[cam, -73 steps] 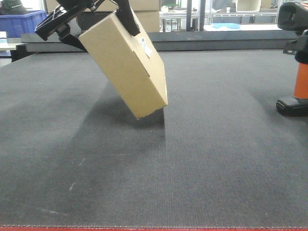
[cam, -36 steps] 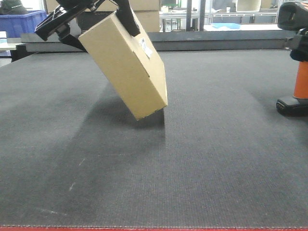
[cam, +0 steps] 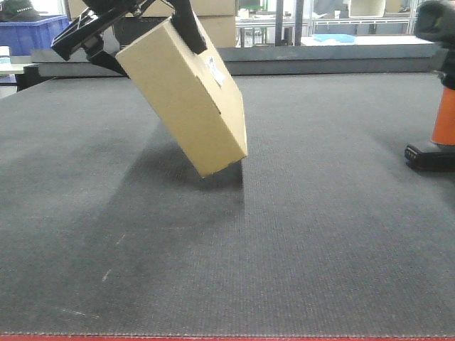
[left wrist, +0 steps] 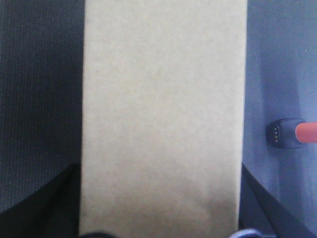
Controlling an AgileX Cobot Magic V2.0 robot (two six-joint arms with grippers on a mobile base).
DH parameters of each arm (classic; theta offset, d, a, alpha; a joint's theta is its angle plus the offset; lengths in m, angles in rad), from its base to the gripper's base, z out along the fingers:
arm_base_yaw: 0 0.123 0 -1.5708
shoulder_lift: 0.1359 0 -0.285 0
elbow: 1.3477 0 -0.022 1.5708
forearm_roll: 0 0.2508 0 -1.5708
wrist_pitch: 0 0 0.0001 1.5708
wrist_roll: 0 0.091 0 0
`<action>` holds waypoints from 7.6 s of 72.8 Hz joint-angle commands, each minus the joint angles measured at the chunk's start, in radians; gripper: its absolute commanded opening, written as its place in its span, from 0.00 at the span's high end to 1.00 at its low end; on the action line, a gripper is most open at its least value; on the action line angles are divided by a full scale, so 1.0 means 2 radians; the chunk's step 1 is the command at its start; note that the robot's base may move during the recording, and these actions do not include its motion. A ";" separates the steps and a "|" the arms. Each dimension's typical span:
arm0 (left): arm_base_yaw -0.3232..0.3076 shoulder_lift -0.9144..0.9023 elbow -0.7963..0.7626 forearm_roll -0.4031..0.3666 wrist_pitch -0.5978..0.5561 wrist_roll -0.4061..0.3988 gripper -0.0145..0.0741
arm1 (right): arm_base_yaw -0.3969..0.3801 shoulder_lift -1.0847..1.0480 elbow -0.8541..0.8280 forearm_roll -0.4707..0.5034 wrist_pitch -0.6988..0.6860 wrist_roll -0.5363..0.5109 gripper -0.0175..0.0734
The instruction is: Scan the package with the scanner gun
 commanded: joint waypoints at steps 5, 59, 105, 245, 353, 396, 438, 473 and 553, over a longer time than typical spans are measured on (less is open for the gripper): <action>-0.002 -0.005 -0.004 -0.002 -0.004 -0.003 0.96 | 0.000 0.001 -0.003 -0.001 -0.022 0.002 1.00; -0.002 -0.005 -0.004 -0.009 0.007 -0.003 0.96 | 0.000 -0.117 -0.084 0.021 0.136 -0.350 0.99; -0.002 -0.005 -0.004 -0.018 0.008 -0.003 0.96 | 0.000 -0.113 -0.095 0.042 0.143 -0.239 0.99; -0.002 -0.005 -0.004 -0.018 0.028 -0.003 0.96 | 0.019 0.067 -0.095 0.049 -0.007 -0.059 0.99; 0.007 -0.011 -0.004 -0.009 0.026 -0.003 0.96 | 0.019 -0.030 0.004 -0.020 0.010 -0.031 0.26; 0.173 -0.074 -0.004 0.193 0.130 0.123 0.96 | 0.019 -0.212 0.067 -0.036 0.169 -0.031 0.26; 0.222 -0.050 -0.004 0.187 0.124 0.186 0.96 | 0.019 -0.263 0.067 -0.036 0.217 -0.031 0.26; 0.217 -0.040 -0.004 0.206 0.134 0.175 0.21 | 0.019 -0.263 0.067 -0.036 0.217 -0.031 0.26; 0.217 -0.340 0.147 0.183 -0.032 0.093 0.96 | 0.019 -0.335 0.067 -0.036 0.298 -0.031 0.55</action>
